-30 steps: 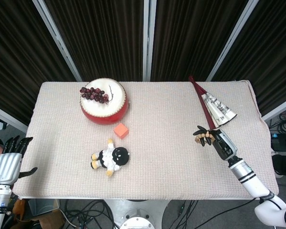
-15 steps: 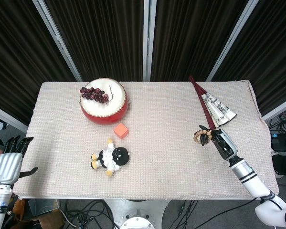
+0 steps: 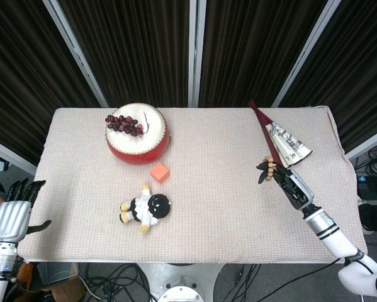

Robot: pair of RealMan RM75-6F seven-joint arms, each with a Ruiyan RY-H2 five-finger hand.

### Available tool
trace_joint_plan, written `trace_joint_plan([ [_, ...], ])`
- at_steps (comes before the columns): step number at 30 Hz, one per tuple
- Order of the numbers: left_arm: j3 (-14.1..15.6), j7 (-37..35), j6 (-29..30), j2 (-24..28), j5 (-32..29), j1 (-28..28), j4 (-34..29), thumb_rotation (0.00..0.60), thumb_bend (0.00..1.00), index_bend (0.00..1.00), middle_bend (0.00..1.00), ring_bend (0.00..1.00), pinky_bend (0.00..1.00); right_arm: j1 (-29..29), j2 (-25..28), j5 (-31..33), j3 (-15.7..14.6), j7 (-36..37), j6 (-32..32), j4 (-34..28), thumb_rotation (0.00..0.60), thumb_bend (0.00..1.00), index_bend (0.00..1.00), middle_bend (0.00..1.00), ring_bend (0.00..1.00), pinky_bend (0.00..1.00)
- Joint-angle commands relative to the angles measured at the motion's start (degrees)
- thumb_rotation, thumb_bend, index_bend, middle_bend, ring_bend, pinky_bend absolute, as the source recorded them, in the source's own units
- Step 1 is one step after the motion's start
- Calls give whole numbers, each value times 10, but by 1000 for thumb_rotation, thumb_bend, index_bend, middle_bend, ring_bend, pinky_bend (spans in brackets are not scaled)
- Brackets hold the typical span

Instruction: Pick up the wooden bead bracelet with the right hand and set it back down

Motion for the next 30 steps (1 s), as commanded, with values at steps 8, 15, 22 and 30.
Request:
trace_joint_plan([
  [8, 1, 3, 0, 1, 2, -1, -5, 600, 0, 107, 120, 1, 13, -4, -1, -7, -6, 47, 14, 3, 178, 939, 229, 467, 130, 0],
  [15, 3, 4, 3, 2, 5, 0, -9, 600, 0, 107, 120, 1, 13, -9, -5, -1, -12, 43, 8, 15, 177, 316, 231, 466, 134, 0],
  [22, 6, 4, 6, 7, 10, 2, -16, 600, 0, 107, 120, 1, 13, 1, -10, 15, -12, -66, -39, 3, 179, 61, 235, 465, 133, 0],
  [30, 4, 6, -2, 6, 4, -1, -16, 600, 0, 107, 120, 1, 13, 36, -50, 65, 13, -313, -132, 2, 180, 69, 236, 448, 107, 0],
])
